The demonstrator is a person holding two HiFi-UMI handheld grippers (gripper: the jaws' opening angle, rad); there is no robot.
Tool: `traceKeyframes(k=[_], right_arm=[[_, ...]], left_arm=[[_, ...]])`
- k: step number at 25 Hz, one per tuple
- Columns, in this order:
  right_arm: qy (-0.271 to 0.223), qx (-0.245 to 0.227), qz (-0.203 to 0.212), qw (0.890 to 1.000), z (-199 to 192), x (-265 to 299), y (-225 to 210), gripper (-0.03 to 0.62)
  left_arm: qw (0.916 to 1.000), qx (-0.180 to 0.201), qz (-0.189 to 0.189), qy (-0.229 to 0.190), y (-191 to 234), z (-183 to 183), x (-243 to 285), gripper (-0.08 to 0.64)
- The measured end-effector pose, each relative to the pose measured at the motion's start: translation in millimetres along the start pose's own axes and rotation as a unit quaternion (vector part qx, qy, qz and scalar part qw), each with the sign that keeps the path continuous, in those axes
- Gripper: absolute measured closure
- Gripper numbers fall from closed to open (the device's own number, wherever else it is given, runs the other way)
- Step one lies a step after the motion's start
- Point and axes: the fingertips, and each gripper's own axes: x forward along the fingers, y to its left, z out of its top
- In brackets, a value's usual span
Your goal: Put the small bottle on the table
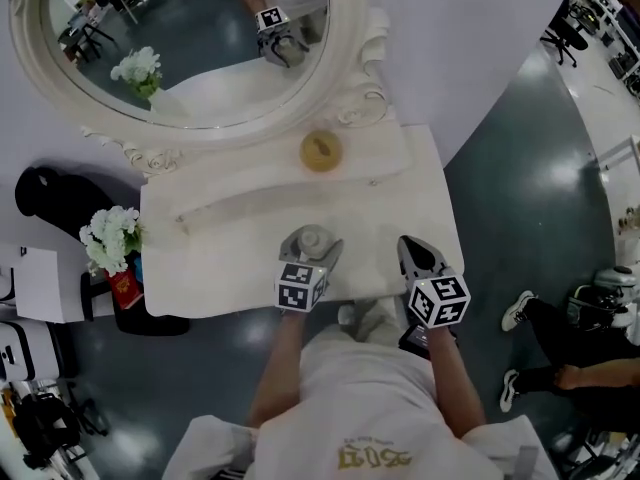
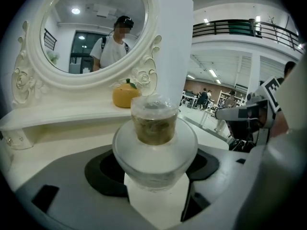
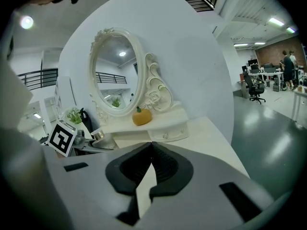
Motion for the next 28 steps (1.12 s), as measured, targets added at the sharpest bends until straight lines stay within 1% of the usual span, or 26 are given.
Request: traceKeyframes(k=[5, 8, 15, 18, 21, 25, 28], right_arm=[[0.011, 0.001, 0.002, 1.000, -5, 10, -6, 0.580], [0.019, 0.002, -0.002, 1.000, -9, 9, -14, 0.580], [0.031, 0.012, -0.018, 0.999, -19, 10, -31, 0.580], [0.036, 0.015, -0.023, 0.999, -23, 9, -38, 0.580], [0.041, 0.017, -0.024, 0.999, -25, 9, -41, 0.580], [0.048, 0.018, -0.025, 0.998, -30, 10, -44, 0.580], [0.049, 0.019, -0.025, 0.998, -32, 11, -45, 0.580]], left_arm=[[0.9999, 0.003, 0.001, 0.011, 4, -5, 15, 0.210], [0.9998, 0.001, -0.007, 0.017, -1, -12, 26, 0.210], [0.9990, 0.017, -0.015, 0.037, -3, -30, 49, 0.210], [0.9986, 0.022, -0.016, 0.044, -4, -30, 56, 0.210], [0.9982, 0.026, -0.013, 0.052, -3, -32, 61, 0.210], [0.9984, 0.025, -0.010, 0.050, -5, -31, 68, 0.210], [0.9977, 0.039, -0.004, 0.055, -5, -33, 71, 0.210]])
